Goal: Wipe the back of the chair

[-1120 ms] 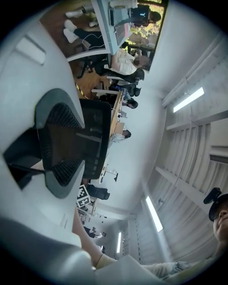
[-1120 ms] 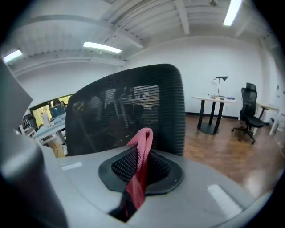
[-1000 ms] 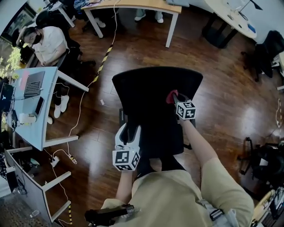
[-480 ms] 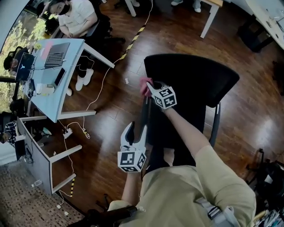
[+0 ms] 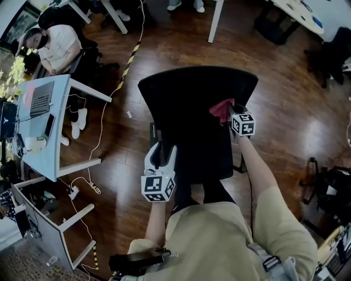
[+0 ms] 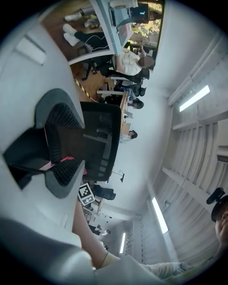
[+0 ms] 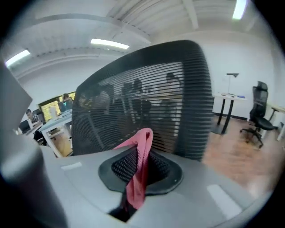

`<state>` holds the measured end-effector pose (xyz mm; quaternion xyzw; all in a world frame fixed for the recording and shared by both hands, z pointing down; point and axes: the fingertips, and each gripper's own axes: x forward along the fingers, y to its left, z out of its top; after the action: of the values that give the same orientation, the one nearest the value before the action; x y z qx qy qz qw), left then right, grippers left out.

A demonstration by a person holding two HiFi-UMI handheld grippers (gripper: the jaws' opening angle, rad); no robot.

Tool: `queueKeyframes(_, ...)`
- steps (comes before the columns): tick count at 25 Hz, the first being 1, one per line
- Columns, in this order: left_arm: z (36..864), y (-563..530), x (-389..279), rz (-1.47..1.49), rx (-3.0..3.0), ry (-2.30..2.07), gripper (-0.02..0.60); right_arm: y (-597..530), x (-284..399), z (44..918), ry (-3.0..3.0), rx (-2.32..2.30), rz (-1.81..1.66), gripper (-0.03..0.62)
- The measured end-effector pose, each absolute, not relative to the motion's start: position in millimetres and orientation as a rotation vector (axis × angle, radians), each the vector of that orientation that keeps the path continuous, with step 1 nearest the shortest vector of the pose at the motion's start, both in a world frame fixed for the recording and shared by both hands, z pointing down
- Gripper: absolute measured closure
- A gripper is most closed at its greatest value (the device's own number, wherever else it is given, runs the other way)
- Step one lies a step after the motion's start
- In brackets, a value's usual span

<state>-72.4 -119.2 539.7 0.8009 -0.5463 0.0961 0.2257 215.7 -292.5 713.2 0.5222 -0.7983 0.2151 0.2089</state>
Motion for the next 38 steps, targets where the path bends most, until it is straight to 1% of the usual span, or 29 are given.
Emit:
queueKeyframes(3,537,-122,-58,0.251,2.224,-1.480,0.379,-282,253,714,-2.135,1.518,0.590,0.568)
queueKeyframes(6,536,-116,-58,0.244,2.211,-1.488,0.379,-272,247,729,-2.045,1.560,0.678,0.568)
queueKeyframes(8,538,-108,-69,0.233,2.176,-1.517,0.379,-264,198,738,-2.131,1.455,0.732,0.568)
queueKeyframes(12,547,-93,-105,0.234,2.086,-1.604,0.379,-247,34,739,-2.430,1.041,0.695,0.568)
queueKeyframes(15,556,-81,-129,0.258,2.022,-1.659,0.379,-242,-73,724,-2.604,0.856,0.696,0.566)
queueKeyframes(17,559,-74,-140,0.272,1.990,-1.685,0.379,-245,-118,718,-2.663,0.801,0.703,0.566)
queueKeyframes(19,560,-70,-147,0.280,1.972,-1.699,0.379,-254,-133,720,-2.660,0.811,0.719,0.566)
queueKeyframes(21,562,-69,-150,0.284,1.969,-1.698,0.379,-262,-124,725,-2.641,0.832,0.717,0.568)
queueKeyframes(23,564,-70,-147,0.284,1.980,-1.680,0.379,-269,-91,733,-2.605,0.903,0.718,0.566)
queueKeyframes(25,566,-75,-139,0.284,2.003,-1.650,0.379,-279,-28,743,-2.541,1.076,0.782,0.566)
queueKeyframes(27,567,-84,-128,0.275,2.031,-1.619,0.379,-287,49,749,-2.457,1.260,0.832,0.566)
queueKeyframes(30,566,-99,-111,0.261,2.079,-1.571,0.379,-284,159,752,-2.302,1.489,0.838,0.566)
queueKeyframes(32,566,-105,-99,0.251,2.108,-1.542,0.379,-275,217,750,-2.205,1.593,0.834,0.566)
queueKeyframes(35,568,-113,-84,0.240,2.127,-1.524,0.379,-267,256,748,-2.140,1.646,0.803,0.568)
queueKeyframes(37,571,-118,-80,0.236,2.121,-1.530,0.379,-266,255,751,-2.134,1.708,0.870,0.568)
queueKeyframes(38,572,-118,-80,0.235,2.114,-1.536,0.379,-264,242,754,-2.155,1.709,0.925,0.568)
